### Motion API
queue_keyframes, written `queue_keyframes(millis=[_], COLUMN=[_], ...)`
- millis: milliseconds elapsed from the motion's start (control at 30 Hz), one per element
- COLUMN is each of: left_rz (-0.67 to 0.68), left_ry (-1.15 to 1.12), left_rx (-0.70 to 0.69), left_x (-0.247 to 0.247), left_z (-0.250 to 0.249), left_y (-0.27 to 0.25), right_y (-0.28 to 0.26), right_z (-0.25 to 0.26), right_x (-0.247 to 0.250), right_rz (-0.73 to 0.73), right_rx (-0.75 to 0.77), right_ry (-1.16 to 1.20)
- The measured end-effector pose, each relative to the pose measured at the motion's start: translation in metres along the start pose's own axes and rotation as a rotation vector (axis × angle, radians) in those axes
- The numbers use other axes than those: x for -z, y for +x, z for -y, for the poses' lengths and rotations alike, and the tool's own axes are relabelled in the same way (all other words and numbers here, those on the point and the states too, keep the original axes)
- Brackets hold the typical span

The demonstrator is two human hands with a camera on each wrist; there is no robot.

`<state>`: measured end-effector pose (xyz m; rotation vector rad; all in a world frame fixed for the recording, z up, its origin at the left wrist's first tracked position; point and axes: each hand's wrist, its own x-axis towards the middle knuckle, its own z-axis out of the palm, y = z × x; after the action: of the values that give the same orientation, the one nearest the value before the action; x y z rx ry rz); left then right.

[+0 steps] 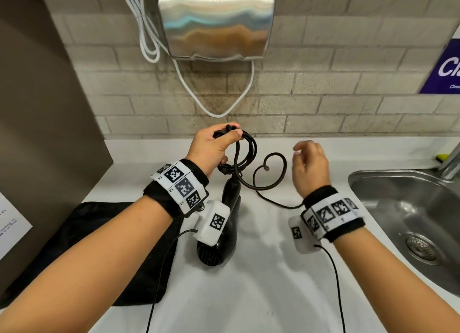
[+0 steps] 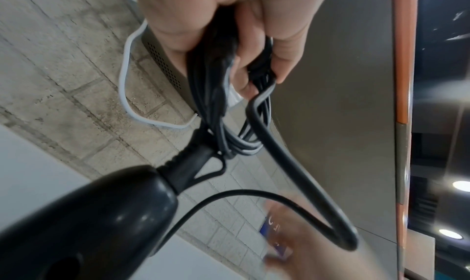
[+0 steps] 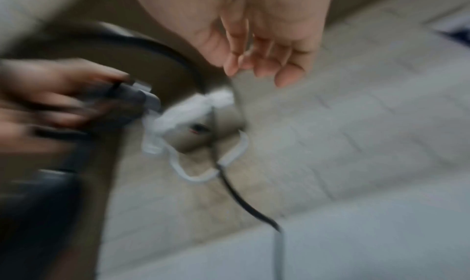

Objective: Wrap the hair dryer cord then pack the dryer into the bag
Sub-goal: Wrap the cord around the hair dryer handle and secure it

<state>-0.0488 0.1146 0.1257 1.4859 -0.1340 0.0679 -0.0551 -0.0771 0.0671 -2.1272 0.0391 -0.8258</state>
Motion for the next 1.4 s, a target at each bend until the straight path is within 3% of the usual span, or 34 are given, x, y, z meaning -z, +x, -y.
queue_keyframes(millis=[67, 133, 233, 433, 700, 800, 900, 1033, 1133, 1400], left_rz=[0.012, 0.023, 0.033, 0.042, 0.05, 0.044, 0.037, 0.018, 0.024, 0.053], left_ry=[0.011, 0.016, 0.024, 0.037, 0.034, 0.029, 0.026, 0.016, 0.018, 0.05], left_rx=[0.01, 0.018, 0.033, 0.061, 0.096, 0.106, 0.116, 0.139, 0.14, 0.107], left_x=[-0.002, -0.005, -0.007, -0.006, -0.008, -0.007, -0.004, -0.003, -0.002, -0.002], left_z=[0.0, 0.0, 0.0, 0.0, 0.0, -0.001, -0.001, 0.0, -0.001, -0.002], left_y=[0.0, -0.001, 0.0, 0.007, 0.008, 0.008, 0.009, 0.01, 0.009, 0.009], right_y=[0.017, 0.024, 0.02, 0.023, 0.032, 0.034, 0.042, 0.064, 0.08, 0.061], right_z=[-0.042, -0.085, -0.128, -0.154, -0.169, -0.161, -0.152, -0.116, -0.077, 0.019], right_x=[-0.008, -0.017, -0.022, -0.034, -0.057, -0.053, -0.049, -0.032, -0.011, 0.048], right_rz=[0.181, 0.477, 0.765, 0.876, 0.842, 0.747, 0.553, 0.393, 0.423, 0.297], right_rx=[-0.311, -0.514, -0.525, -0.531, -0.475, -0.536, -0.56, -0.431, -0.299, 0.187], right_ry=[-0.173, -0.432, -0.599, -0.69, -0.891, -0.829, -0.578, -0.38, -0.377, -0.237])
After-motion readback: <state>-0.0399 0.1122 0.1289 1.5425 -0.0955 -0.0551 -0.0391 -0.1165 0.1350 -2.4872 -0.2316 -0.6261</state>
